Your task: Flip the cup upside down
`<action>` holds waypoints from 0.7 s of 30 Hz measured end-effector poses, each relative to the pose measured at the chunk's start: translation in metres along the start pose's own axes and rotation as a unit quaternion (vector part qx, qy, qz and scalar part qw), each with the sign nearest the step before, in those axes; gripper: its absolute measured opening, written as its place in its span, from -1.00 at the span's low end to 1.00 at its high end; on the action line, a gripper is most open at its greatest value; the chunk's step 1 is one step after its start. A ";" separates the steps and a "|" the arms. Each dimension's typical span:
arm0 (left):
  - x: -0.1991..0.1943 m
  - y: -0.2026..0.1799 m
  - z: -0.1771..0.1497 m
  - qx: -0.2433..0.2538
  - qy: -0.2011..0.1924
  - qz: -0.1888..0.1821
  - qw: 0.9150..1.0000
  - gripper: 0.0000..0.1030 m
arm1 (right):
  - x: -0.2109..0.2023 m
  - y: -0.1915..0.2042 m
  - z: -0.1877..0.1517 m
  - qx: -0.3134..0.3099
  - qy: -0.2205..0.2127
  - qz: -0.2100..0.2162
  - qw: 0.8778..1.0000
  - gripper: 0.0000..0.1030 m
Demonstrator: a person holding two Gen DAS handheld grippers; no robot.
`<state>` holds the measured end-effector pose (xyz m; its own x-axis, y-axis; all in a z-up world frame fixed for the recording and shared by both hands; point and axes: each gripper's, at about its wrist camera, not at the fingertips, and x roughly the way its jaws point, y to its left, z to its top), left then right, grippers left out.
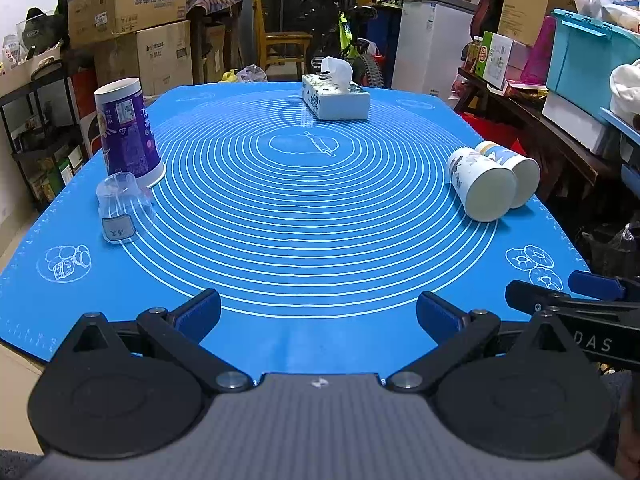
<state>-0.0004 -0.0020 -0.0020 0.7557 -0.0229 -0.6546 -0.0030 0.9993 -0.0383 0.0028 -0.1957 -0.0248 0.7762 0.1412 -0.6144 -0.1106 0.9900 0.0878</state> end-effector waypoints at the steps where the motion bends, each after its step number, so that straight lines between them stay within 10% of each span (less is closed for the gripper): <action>1: 0.000 0.000 0.000 0.001 0.000 0.000 1.000 0.99 | 0.000 0.000 0.000 0.000 0.000 0.000 1.000 0.63; 21: 0.000 0.002 0.001 0.000 0.002 -0.001 1.000 0.99 | 0.000 -0.001 0.000 0.000 0.000 0.000 1.000 0.63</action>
<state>0.0001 -0.0005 -0.0017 0.7532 -0.0244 -0.6574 -0.0019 0.9992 -0.0392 0.0029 -0.1964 -0.0247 0.7759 0.1404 -0.6150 -0.1099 0.9901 0.0875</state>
